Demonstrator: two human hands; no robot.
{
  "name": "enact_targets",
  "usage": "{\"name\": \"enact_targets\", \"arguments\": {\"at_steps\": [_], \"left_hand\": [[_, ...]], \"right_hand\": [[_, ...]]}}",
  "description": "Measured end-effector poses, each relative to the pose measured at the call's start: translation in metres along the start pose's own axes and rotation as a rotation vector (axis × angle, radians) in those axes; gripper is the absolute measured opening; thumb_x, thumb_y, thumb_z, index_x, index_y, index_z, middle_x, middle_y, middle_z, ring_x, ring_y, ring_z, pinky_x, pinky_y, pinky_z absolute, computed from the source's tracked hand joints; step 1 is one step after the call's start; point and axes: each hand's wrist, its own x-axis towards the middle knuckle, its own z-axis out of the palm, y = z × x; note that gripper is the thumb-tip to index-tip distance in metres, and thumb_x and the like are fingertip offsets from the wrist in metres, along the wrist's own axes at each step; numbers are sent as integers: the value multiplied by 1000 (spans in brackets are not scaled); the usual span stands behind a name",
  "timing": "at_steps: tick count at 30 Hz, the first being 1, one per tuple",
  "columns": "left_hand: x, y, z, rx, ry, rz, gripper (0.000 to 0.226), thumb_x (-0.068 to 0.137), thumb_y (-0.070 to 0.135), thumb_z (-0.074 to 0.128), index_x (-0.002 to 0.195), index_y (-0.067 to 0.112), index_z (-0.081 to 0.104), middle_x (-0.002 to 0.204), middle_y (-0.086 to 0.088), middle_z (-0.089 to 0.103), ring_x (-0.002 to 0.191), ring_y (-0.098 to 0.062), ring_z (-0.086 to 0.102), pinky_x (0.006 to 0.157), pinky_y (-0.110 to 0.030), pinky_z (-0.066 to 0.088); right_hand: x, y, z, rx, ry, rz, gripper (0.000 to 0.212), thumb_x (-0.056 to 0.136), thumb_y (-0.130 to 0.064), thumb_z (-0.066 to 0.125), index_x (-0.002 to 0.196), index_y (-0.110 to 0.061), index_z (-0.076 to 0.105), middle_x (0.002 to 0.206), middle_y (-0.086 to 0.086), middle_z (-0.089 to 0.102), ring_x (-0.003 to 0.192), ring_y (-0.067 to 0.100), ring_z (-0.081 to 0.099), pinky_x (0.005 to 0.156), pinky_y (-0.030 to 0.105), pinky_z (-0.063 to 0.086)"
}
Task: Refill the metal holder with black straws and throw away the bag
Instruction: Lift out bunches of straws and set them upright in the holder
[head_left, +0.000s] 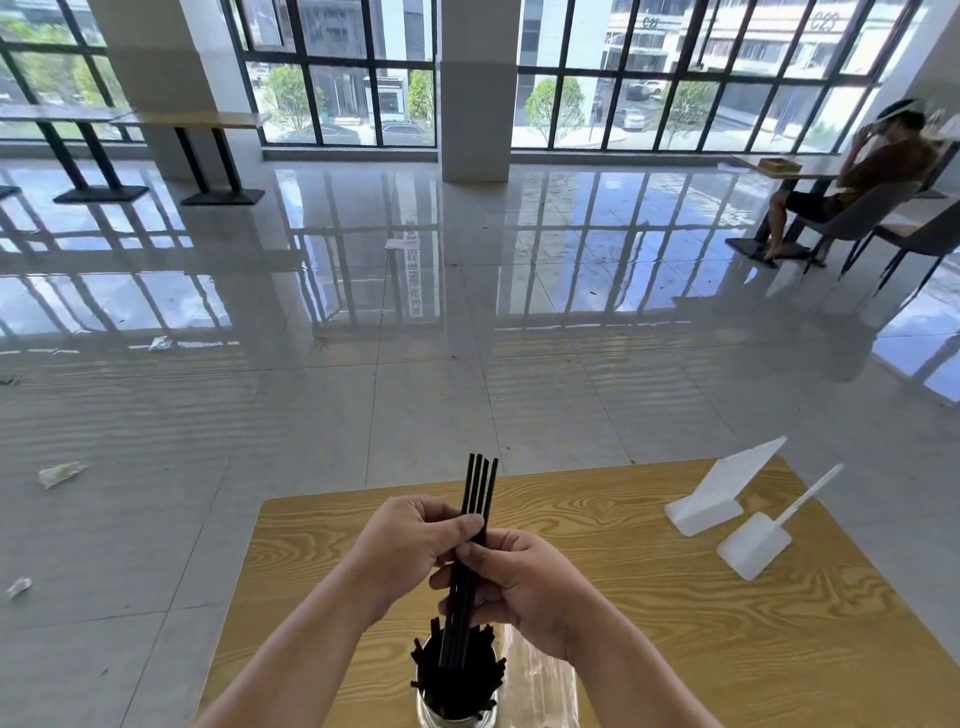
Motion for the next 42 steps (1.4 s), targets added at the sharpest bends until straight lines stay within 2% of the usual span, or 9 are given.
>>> {"name": "enact_targets", "arguments": {"at_steps": [12, 14, 18, 21, 26, 29, 32, 35, 42], "left_hand": [[-3, -6, 3, -17, 31, -15, 28, 93, 39, 83, 86, 12, 86, 69, -4, 70, 60, -15, 59, 62, -27, 52], [-4, -6, 2, -7, 118, -14, 23, 92, 40, 83, 87, 18, 87, 71, 0, 71, 64, -12, 59, 65, -27, 51], [-4, 4, -11, -204, 320, 43, 15, 98, 32, 77, 96, 20, 87, 65, 0, 66, 51, -11, 50, 47, -21, 46], [-8, 16, -10, -247, 227, 112, 13, 101, 23, 73, 100, 19, 85, 78, -9, 80, 57, -16, 65, 53, -23, 56], [-11, 17, 11, 53, 13, 160, 18, 96, 10, 78, 96, 27, 86, 93, -13, 84, 79, -21, 77, 77, -32, 64], [-14, 12, 19, 251, -53, 161, 30, 85, 15, 69, 97, 37, 86, 96, 0, 86, 92, -23, 82, 94, -44, 66], [-18, 11, 18, 394, -59, 107, 42, 78, 22, 55, 97, 46, 84, 93, 6, 85, 90, -37, 79, 89, -53, 65], [-20, 12, 17, 454, -91, 77, 38, 76, 35, 54, 94, 50, 84, 82, 9, 83, 68, -22, 71, 77, -44, 67], [-23, 6, 18, 573, -129, 34, 23, 84, 40, 61, 88, 46, 83, 81, 3, 81, 60, -14, 65, 62, -35, 57]], "right_hand": [[-3, 6, -6, -11, 18, 30, 27, 97, -33, 72, 111, -12, 83, 109, 18, 80, 90, 31, 80, 76, 38, 66], [-2, 7, -7, -13, 46, 45, 25, 100, -29, 72, 112, -9, 81, 109, 19, 80, 88, 30, 79, 73, 38, 65], [0, 10, -18, -33, 290, 39, 23, 105, -21, 66, 112, -1, 77, 101, 15, 80, 78, 25, 75, 67, 38, 63], [-2, 8, -25, 71, 364, 34, 25, 108, -18, 60, 109, 1, 76, 90, 14, 75, 69, 24, 72, 61, 36, 61], [-1, 1, -19, 188, 245, 62, 28, 107, -20, 61, 112, 4, 74, 90, 17, 76, 69, 27, 74, 57, 35, 62], [0, -3, -17, 251, 211, 41, 32, 108, -19, 57, 116, 8, 71, 90, 21, 75, 69, 27, 75, 62, 38, 65], [-1, -5, -19, 290, 183, 23, 35, 107, -21, 58, 114, 10, 74, 94, 25, 75, 75, 31, 77, 71, 41, 67], [-3, -3, -20, 317, 148, 13, 39, 107, -20, 58, 123, 13, 70, 105, 29, 74, 84, 34, 78, 73, 43, 66], [-1, 3, -19, 315, 207, 26, 30, 102, -18, 66, 119, 5, 75, 107, 23, 78, 84, 29, 76, 69, 37, 66]]}}
